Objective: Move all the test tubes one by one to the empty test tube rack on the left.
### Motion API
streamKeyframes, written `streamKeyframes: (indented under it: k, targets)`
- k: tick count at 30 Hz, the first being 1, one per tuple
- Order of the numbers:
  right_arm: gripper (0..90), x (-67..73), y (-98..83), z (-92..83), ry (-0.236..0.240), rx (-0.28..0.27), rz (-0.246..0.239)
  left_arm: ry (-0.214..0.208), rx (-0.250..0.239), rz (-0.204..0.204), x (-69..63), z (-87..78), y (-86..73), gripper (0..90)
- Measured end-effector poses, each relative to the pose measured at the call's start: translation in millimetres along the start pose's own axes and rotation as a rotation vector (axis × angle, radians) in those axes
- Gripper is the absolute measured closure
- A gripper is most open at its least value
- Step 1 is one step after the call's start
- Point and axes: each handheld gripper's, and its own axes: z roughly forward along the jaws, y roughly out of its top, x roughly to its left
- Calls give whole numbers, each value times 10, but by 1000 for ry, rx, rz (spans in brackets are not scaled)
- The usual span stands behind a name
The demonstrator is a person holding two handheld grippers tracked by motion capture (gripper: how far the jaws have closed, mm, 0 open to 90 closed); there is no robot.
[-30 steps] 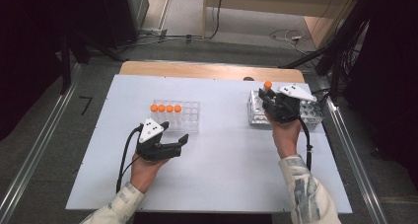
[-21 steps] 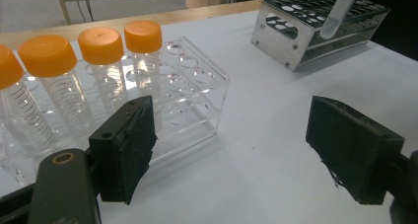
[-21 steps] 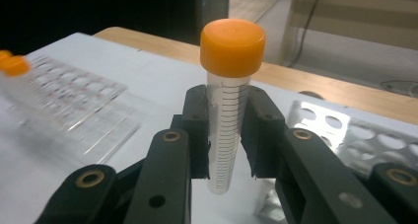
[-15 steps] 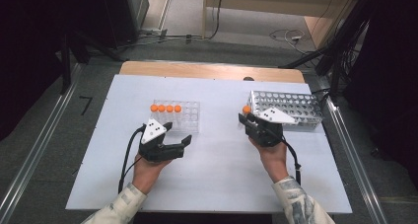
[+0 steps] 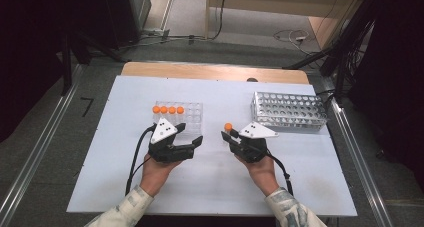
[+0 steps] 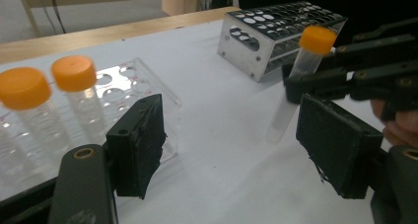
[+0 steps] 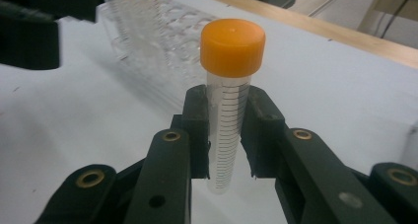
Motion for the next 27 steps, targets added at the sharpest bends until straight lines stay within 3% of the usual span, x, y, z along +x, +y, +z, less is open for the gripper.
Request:
streamKeyframes:
  k: [9,15,27]
  targets:
    - [716,154,-6,117,54,22,-32,-87,-10,10,-128,174,86,406]
    - [716,206,-23,191,74,34,-47,-136,14,12,-174,302,95,492]
    - [717,261,-8,184,95,28,-45,-124,18,38,-218,351,81,669]
